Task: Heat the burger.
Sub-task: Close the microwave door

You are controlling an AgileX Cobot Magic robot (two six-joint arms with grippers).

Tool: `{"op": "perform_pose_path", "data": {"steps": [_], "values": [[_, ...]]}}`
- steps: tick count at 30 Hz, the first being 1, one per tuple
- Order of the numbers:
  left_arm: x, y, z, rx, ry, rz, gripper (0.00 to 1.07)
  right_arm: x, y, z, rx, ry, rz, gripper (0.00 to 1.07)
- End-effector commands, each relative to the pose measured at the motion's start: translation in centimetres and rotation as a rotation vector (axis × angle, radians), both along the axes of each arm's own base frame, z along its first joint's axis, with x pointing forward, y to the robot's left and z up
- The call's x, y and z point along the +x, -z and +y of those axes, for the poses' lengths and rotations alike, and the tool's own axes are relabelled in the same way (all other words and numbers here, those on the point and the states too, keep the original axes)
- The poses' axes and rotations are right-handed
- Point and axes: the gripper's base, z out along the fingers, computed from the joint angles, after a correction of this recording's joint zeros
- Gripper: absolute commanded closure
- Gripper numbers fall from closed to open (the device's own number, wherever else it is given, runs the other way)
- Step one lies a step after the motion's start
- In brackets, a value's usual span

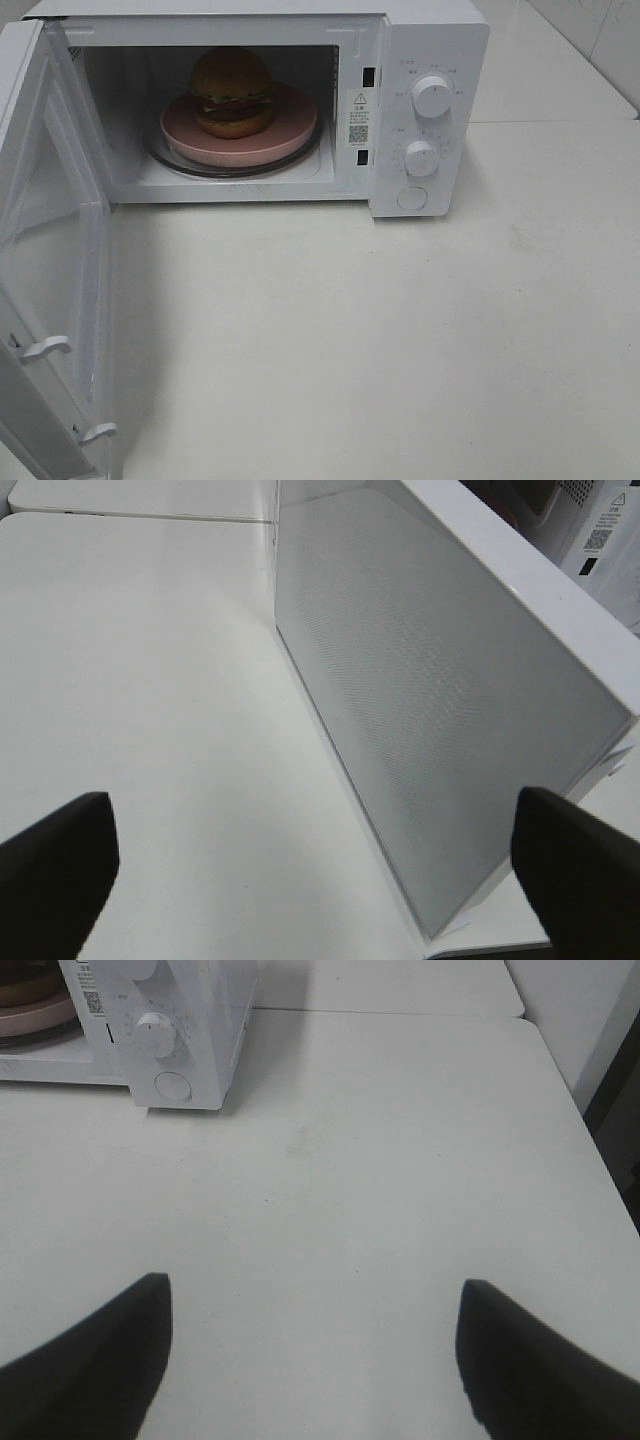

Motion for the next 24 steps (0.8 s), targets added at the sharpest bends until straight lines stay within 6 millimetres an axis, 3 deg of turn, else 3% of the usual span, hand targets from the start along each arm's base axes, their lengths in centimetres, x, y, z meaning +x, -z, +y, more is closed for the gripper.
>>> {"op": "perform_pose_path", "data": {"steps": [1,24], "values": [[-0.25,-0.1,-0.01,-0.005,0.002,-0.028,0.07,-0.29,0.07,0.01,-0.005,-0.001,-0.037,0.31],[-0.25,-0.1,-0.01,-0.005,0.002,-0.028,0.07,-0.29,0.07,0.01,-0.005,-0.001,-0.037,0.31]]}}
